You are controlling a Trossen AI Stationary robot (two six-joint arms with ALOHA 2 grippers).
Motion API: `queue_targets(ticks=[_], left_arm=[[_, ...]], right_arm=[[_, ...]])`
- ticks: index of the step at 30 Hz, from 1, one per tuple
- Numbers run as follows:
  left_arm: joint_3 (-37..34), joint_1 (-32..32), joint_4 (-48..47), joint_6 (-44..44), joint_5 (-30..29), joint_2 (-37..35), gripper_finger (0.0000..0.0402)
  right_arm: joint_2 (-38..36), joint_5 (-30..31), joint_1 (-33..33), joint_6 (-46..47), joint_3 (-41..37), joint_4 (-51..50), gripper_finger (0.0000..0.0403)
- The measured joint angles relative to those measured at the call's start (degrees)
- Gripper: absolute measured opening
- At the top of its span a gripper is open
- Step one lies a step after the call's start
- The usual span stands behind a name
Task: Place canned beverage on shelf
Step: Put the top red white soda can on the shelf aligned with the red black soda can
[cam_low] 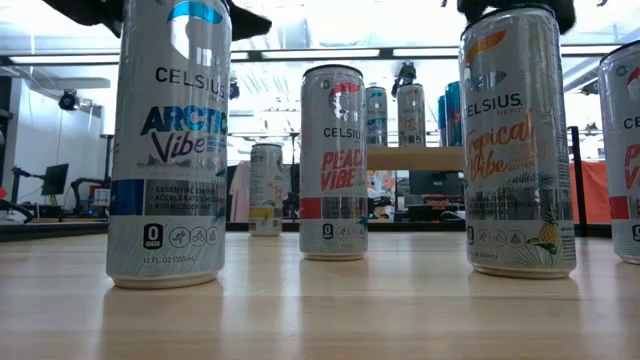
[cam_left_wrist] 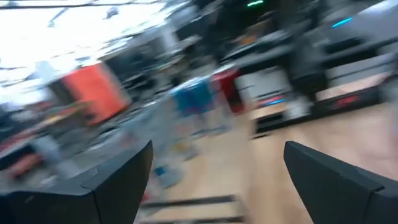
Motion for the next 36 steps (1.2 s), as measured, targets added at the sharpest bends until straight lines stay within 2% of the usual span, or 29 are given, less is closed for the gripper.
queue_targets(ticks=[4, 8, 12, 14, 16, 18, 22, 23, 27, 31, 36], left_arm=[[0.0, -0.1, -1.1, -5.0, 12.9, -1.2, 0.0346], [0.0, 0.0, -2.5, -8.3, 21.1, -1.6, 0.0346], [0.0, -0.1, -2.4, -9.7, 21.6, -2.0, 0.0346], [0.0, -0.1, -2.2, -9.7, 18.7, -2.3, 0.0346], [0.2, 0.0, -2.3, -9.7, 15.1, -2.6, 0.0346], [0.8, 0.0, -2.5, -9.9, 12.8, -2.8, 0.0346], [0.8, 0.0, -2.7, -9.5, 12.3, -2.9, 0.0346], [0.8, -0.1, -2.8, -9.5, 12.3, -2.9, 0.0346], [0.8, -0.1, -2.7, -9.3, 12.3, -2.9, 0.0346], [0.8, -0.1, -3.1, -9.3, 12.3, -2.9, 0.0346], [0.8, -0.1, -3.9, -9.1, 12.3, -2.8, 0.0346]], right_arm=[[0.3, -14.4, 0.0, -2.1, 6.1, -0.6, 0.0372], [1.5, -30.8, 0.0, -0.3, 12.8, -5.2, 0.0368], [4.3, -49.7, 0.0, 1.1, 18.8, -13.1, 0.0342], [6.2, -59.3, 0.0, 0.1, 21.2, -17.2, 0.0322], [8.4, -64.9, 0.1, 2.0, 23.6, -22.9, 0.0300], [10.6, -66.4, 0.1, 6.6, 26.1, -30.6, 0.0274], [15.3, -66.2, 0.0, 16.4, 30.8, -52.5, 0.0223], [16.1, -65.9, 0.0, 18.5, 31.0, -54.0, 0.0211], [15.2, -66.3, -0.2, 17.9, 29.2, -46.1, 0.0163], [15.4, -65.6, -0.4, 18.1, 29.1, -53.3, 0.0113], [13.2, -62.2, -0.8, 13.5, 26.5, -52.6, 0.0053]])
